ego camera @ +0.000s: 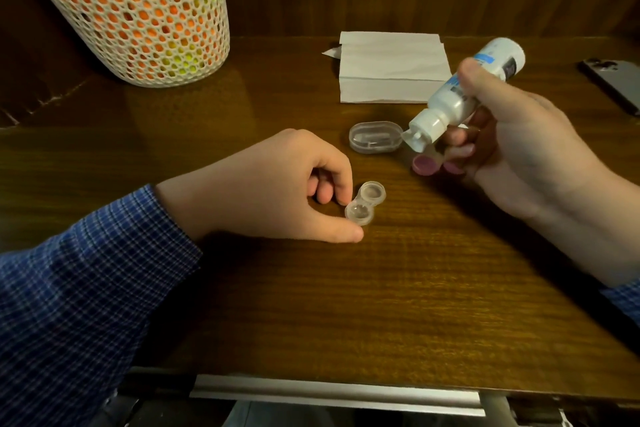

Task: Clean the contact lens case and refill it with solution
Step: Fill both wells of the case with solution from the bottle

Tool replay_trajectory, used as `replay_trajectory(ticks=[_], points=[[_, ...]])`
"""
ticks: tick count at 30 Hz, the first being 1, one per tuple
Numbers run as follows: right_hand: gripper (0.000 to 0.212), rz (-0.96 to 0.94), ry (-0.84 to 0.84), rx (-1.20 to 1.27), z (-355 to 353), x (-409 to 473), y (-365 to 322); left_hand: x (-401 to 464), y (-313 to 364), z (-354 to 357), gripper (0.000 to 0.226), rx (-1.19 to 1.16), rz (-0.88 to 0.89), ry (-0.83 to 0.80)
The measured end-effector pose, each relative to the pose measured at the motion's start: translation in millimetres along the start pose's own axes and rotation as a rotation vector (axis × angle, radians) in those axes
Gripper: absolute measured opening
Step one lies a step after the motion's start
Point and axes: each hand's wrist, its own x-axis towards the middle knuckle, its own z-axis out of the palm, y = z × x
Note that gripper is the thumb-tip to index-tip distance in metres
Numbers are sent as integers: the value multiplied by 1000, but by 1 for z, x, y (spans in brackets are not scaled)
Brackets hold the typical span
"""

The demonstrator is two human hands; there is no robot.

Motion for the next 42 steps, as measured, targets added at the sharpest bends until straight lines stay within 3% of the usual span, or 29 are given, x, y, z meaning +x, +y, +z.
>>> replay_trajectory(ticks=[4,7,12,19,24,42], points=[[39,19,2,5,-1,1,0,-1,1,2,15,-4,50,-20],[38,43,4,26,-2,2,1,1,4,8,11,8,82,82],[36,73,-15,9,-1,2,3,9,7,17,38,34,68,243],[27,-19,-42,-202,2,-3,4,19,10,21,79,-124,-19,178],[16,-105,-79,-312,2,-5,7,18,11,24,75,-133,11,205],[31,-241,-223,-467,3,-4,19,17,8,24,66,-96,31,241]])
